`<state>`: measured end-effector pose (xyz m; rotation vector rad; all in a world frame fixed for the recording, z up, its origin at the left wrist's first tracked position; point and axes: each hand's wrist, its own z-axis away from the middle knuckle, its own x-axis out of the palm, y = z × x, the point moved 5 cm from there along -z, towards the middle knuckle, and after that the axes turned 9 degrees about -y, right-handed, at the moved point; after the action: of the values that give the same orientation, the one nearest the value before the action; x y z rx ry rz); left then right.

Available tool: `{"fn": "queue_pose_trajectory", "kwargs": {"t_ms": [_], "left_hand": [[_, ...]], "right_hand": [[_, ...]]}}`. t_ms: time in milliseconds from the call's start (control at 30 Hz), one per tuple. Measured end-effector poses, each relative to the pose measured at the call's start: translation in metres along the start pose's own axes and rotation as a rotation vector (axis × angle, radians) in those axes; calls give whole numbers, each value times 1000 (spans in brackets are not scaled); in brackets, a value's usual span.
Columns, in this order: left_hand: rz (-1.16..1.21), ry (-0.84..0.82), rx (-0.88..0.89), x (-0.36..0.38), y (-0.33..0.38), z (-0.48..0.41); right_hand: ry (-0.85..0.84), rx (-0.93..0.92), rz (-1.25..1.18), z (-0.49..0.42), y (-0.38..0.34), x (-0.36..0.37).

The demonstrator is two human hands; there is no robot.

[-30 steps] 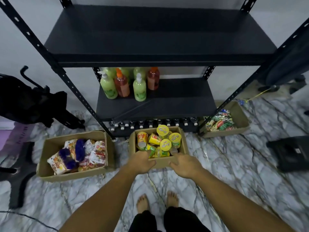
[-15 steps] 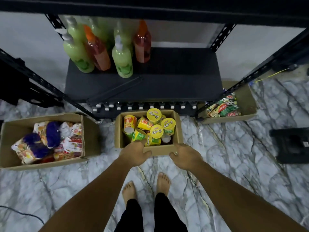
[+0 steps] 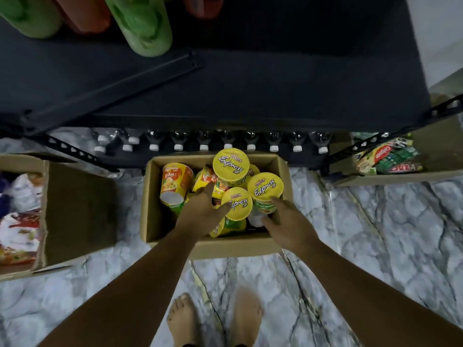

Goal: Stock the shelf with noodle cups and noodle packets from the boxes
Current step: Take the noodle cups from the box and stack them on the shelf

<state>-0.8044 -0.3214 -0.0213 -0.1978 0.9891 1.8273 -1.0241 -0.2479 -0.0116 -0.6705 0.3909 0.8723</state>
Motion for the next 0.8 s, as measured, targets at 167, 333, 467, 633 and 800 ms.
{"fn": "queue_pose_trajectory", "kwargs": {"t_ms": [167, 333, 467, 633, 800], "left_hand": [[162, 126, 70, 13, -16, -53], [222, 169, 142, 16, -4, -86], [162, 158, 130, 14, 10, -103], [135, 201, 127, 12, 16, -112], [177, 248, 138, 10, 9, -91]], "right_hand": [[255, -11, -70, -48, 16, 4], [271, -42, 2, -77, 22, 9], [320, -63, 51, -87, 22, 5], [317, -66, 30, -90, 26, 2], [317, -121, -62, -73, 25, -3]]}}
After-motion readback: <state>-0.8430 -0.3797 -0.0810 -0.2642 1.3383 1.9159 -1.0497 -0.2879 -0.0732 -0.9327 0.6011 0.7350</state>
